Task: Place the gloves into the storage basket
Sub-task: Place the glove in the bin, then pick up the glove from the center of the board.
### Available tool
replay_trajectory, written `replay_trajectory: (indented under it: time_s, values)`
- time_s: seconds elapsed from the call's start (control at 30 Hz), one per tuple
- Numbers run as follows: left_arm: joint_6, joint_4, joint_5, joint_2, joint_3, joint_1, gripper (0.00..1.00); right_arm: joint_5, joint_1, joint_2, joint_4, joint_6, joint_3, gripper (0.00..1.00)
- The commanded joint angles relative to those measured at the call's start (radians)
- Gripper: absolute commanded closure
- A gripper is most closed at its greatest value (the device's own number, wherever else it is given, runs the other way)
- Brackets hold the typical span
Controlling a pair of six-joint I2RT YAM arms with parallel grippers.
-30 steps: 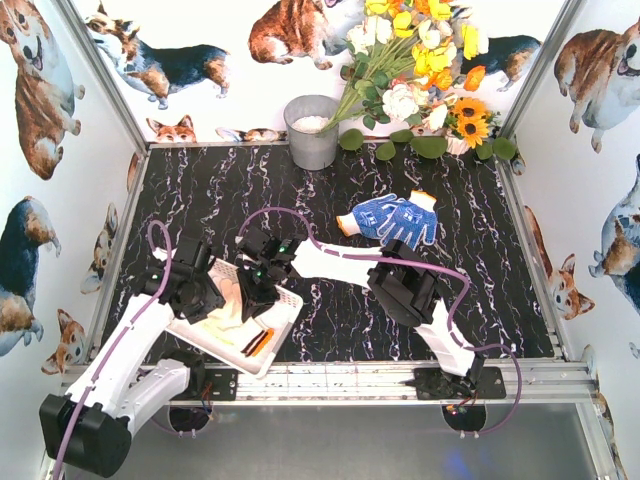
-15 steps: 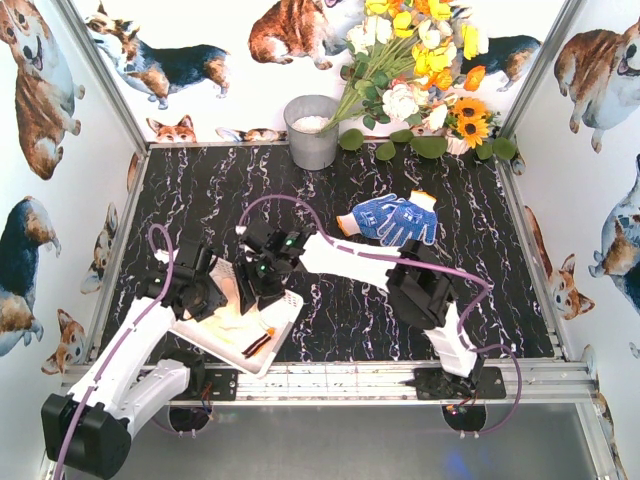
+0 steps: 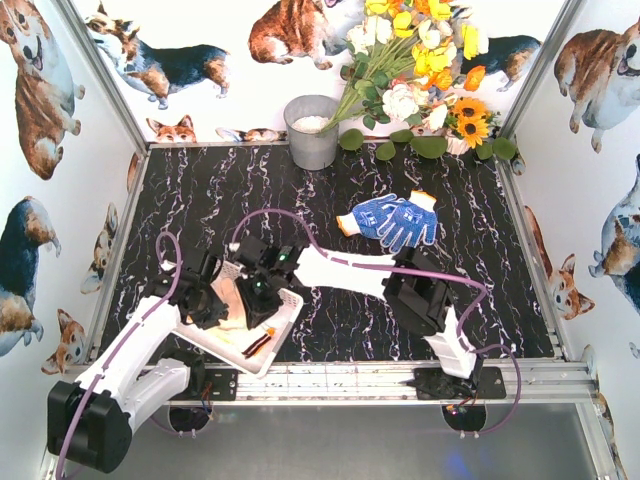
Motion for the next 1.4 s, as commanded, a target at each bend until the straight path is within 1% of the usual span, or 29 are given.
replay_trajectory:
  time_s: [0.0, 0.1, 0.23, 0.4, 0.5, 0.63, 0.73, 0.8, 0.87, 0.93, 1.0, 1.07, 1.13, 1.23, 1.33, 1.37]
  values:
    - [-0.028, 0.022, 0.007, 0.002, -0.014, 0.011, 0.84, 0.037, 0.015, 0.035, 0.060, 0.015, -0.012, 0.84]
    - [-0.040, 0.036, 0.001, 0.012, -0.023, 0.011, 0.84, 0.076, 0.015, 0.052, 0.066, 0.014, -0.021, 0.86]
    - [-0.059, 0.044, -0.012, 0.027, -0.031, 0.011, 0.85, 0.100, 0.015, 0.048, 0.069, 0.012, -0.021, 0.86]
    - [-0.095, 0.068, -0.003, 0.024, -0.068, 0.011, 0.86, 0.092, 0.015, 0.030, 0.077, 0.019, -0.028, 0.84]
    - [-0.108, 0.078, 0.004, 0.017, -0.086, 0.010, 0.85, 0.068, 0.015, -0.010, 0.112, 0.021, -0.049, 0.81]
    - [-0.088, 0.084, 0.001, -0.014, -0.067, 0.010, 0.84, 0.051, 0.015, -0.099, 0.131, 0.008, -0.069, 0.73]
    - [-0.028, 0.088, -0.032, -0.069, 0.012, 0.011, 0.72, 0.086, 0.012, -0.200, 0.135, -0.016, -0.109, 0.62]
    - [0.027, 0.089, -0.068, -0.108, 0.076, 0.011, 0.60, 0.132, 0.002, -0.291, 0.126, -0.032, -0.154, 0.57]
    - [0.084, 0.096, -0.095, -0.128, 0.138, 0.011, 0.47, 0.182, -0.020, -0.375, 0.111, -0.040, -0.193, 0.54]
    - [0.154, 0.114, -0.121, -0.134, 0.215, 0.011, 0.36, 0.231, -0.056, -0.458, 0.083, -0.042, -0.244, 0.54]
    - [0.246, 0.136, -0.141, -0.111, 0.285, 0.011, 0.27, 0.290, -0.108, -0.540, 0.046, -0.055, -0.295, 0.53]
    - [0.333, 0.149, -0.172, -0.058, 0.356, 0.012, 0.18, 0.383, -0.166, -0.618, 0.018, -0.086, -0.365, 0.51]
    - [0.413, 0.167, -0.200, -0.008, 0.417, 0.012, 0.12, 0.456, -0.249, -0.683, -0.024, -0.122, -0.412, 0.49]
    - [0.513, 0.245, -0.242, 0.037, 0.486, 0.014, 0.07, 0.515, -0.405, -0.743, -0.079, -0.174, -0.467, 0.48]
    - [0.590, 0.347, -0.278, 0.046, 0.496, 0.014, 0.00, 0.506, -0.575, -0.755, -0.073, -0.212, -0.513, 0.48]
    - [0.610, 0.375, -0.291, 0.046, 0.493, 0.014, 0.00, 0.497, -0.615, -0.746, -0.063, -0.222, -0.523, 0.48]
